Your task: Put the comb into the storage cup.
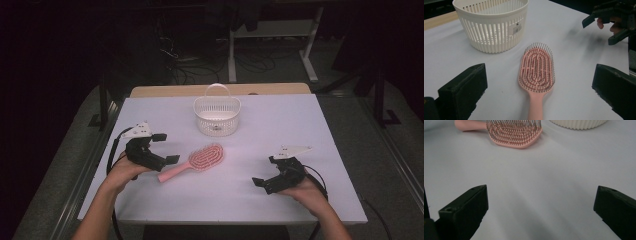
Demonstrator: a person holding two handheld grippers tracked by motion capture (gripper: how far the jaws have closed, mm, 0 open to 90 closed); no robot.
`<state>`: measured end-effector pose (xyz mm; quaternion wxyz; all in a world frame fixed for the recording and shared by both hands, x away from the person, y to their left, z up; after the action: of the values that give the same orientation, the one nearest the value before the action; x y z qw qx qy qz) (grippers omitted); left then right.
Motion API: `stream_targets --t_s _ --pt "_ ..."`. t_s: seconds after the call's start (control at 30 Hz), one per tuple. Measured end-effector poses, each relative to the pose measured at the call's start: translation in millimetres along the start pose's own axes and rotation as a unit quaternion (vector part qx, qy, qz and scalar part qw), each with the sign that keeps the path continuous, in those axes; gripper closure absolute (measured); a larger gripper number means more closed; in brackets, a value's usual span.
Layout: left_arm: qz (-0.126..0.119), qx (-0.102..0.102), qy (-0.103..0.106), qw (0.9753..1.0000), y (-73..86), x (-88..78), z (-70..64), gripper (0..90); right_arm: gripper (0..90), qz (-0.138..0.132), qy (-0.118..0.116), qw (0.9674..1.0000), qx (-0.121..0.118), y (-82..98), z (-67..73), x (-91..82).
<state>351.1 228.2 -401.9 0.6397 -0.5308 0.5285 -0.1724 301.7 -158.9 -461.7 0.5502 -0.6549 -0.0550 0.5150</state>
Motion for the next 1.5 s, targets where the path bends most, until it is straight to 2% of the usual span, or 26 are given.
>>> stream_targets --t_s 0.47,0.73,1.07,1.3,1.5 --pt "-0.006 0.001 -0.001 1.0000 -13.7 3.4 8.2 0.0 0.0 0.000 0.001 1.0000 0.000 0.1 -0.8 0.1" --pt "-0.012 0.009 -0.001 0.9999 -25.7 10.6 12.4 0.0 0.0 0.000 0.001 1.0000 0.001 0.1 -0.7 0.2" --pt "-0.015 0.009 0.000 0.9998 -33.7 17.5 18.4 0.0 0.0 0.001 0.002 1.0000 0.001 0.2 -0.3 0.1" --pt "-0.023 0.009 0.005 0.9997 -43.2 22.6 23.7 0.0 0.0 0.001 0.003 1.0000 0.000 0.1 -0.9 0.6" --pt "-0.023 0.008 0.011 0.9996 -44.0 30.4 23.8 0.0 0.0 0.002 0.003 1.0000 0.000 0.2 -1.1 1.2"
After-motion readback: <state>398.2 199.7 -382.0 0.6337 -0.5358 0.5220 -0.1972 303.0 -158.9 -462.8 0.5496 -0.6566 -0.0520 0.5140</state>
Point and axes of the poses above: each handheld gripper's, and its own axes: x roughly forward along the jaws, y roughly out of its underside, z roughly to its left, the point moved 3 cm from there along x, roughly forward along the jaws, and after that the axes turned 1 degree about y, right-handed, at the moved point
